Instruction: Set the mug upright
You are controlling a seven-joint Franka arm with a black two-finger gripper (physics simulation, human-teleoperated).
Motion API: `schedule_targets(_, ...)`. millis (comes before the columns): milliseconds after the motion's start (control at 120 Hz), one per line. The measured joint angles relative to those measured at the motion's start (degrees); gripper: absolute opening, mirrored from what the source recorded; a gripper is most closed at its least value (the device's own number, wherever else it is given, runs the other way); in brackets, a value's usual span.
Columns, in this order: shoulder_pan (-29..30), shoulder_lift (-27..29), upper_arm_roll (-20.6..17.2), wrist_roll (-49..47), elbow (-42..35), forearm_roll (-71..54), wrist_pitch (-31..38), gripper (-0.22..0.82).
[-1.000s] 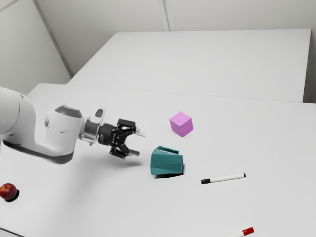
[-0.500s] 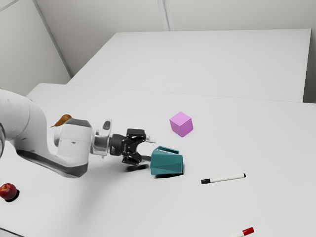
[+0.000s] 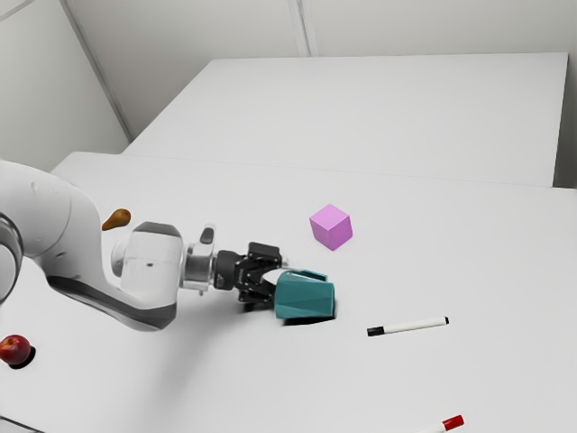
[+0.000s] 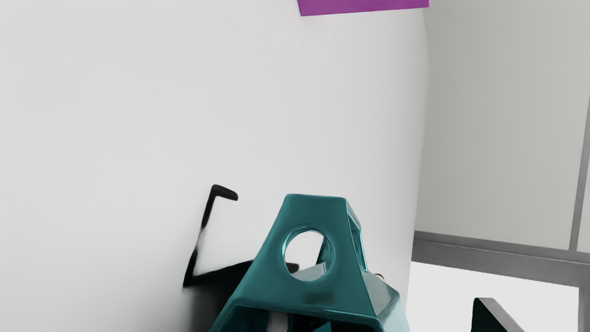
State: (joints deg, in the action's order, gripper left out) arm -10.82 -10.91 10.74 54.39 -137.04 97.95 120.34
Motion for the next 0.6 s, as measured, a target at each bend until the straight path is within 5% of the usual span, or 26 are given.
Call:
schedule_targets(242,0.05,-0.07,-0.04,0.73,0.01,0.18,0.83,-0.06)
schedule_targets(600,0.01,1.62,-0.06,0.17,1.76,-0.51,2.58,-0.18)
